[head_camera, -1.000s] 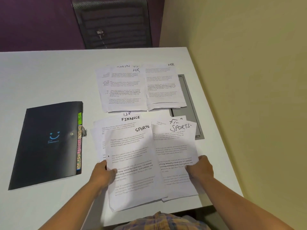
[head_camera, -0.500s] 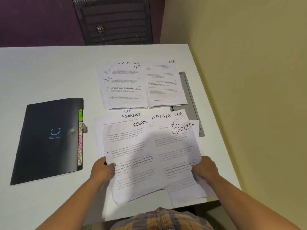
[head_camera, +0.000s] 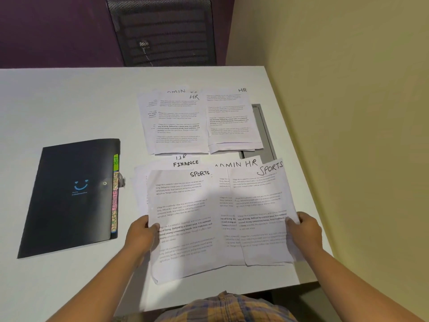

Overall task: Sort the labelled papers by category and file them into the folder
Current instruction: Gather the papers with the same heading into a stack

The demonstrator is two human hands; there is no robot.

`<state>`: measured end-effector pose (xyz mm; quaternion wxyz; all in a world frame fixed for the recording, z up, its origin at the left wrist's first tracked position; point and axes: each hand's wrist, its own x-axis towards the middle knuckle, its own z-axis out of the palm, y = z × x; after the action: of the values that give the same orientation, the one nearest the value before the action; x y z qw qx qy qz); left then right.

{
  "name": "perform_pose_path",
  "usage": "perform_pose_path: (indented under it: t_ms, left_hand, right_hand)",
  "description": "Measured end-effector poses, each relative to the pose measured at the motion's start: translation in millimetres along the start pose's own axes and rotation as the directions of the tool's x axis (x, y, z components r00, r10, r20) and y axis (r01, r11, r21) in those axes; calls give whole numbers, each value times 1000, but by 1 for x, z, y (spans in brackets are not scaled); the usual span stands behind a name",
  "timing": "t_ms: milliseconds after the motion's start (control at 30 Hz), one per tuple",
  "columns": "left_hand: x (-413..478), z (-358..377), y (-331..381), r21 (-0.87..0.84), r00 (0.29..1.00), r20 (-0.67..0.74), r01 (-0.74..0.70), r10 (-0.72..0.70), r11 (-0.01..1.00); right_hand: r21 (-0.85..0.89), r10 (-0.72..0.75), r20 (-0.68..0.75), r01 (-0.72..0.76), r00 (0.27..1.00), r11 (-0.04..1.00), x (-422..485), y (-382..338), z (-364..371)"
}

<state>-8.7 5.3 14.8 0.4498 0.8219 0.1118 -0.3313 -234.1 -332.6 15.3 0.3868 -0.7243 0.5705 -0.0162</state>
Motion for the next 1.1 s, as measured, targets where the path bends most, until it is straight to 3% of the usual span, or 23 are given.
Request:
perform_pose_path:
  t_ms: [133,533,700,900,1100]
  left_hand:
    - [-4,-7,5,-58,996,-41,-84,81,995]
    - [-19,-19,39,-230,969,-65,-247,238,941]
    - [-33,-7,58,-265,962,12,-262,274,928]
    - [-45,4,67,-235,952,124,-247,281,940]
    - [-53,4,67,-191,960,31,-268,279,944]
  right_hand:
    - [159,-75,-29,79,997,984,-7,-5,-6]
    - [360,-206,-19,199,978,911,-29,-48,4]
    - [468,-193,60,143,979,872,-39,-70,23]
    - [613,-145,240,-34,960,789,-55,-95,33]
    - [642,-178,345,-93,921,761,-64,-107,30]
